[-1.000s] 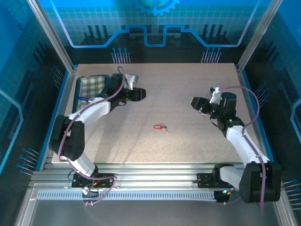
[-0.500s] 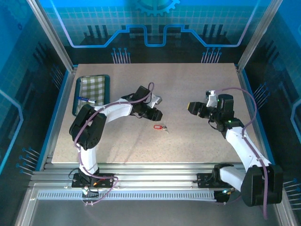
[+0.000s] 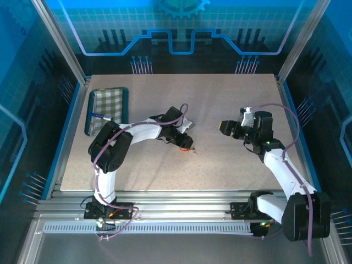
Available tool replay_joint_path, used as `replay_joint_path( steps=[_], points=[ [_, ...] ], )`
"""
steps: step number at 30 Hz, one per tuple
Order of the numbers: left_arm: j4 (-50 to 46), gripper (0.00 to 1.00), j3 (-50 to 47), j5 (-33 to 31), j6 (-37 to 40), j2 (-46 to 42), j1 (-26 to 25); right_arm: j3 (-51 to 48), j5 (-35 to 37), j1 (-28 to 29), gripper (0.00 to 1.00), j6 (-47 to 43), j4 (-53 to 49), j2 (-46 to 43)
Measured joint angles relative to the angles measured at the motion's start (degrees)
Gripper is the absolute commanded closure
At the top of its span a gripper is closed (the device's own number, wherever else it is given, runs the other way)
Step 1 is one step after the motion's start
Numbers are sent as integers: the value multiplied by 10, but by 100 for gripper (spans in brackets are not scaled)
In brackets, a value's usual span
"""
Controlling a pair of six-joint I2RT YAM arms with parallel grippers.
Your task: Remove the keys from the keyring
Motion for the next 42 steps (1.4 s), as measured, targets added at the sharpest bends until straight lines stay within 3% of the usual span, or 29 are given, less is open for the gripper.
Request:
replay_joint_path(
  steps=[18, 31, 37, 42],
  points=[
    [-7, 73, 0, -13, 13, 3, -21, -16, 0, 0, 32, 0, 2, -2],
    [-12, 97, 0, -28, 22, 3, -29, -18, 0, 0, 32, 0, 6, -2],
    [-24, 99, -1, -37, 30, -2, -32, -23, -2, 0, 32, 2, 9, -1],
    [-51, 100, 0, -59, 43, -43, -32, -21, -11, 21, 39, -8, 13, 7]
  ],
)
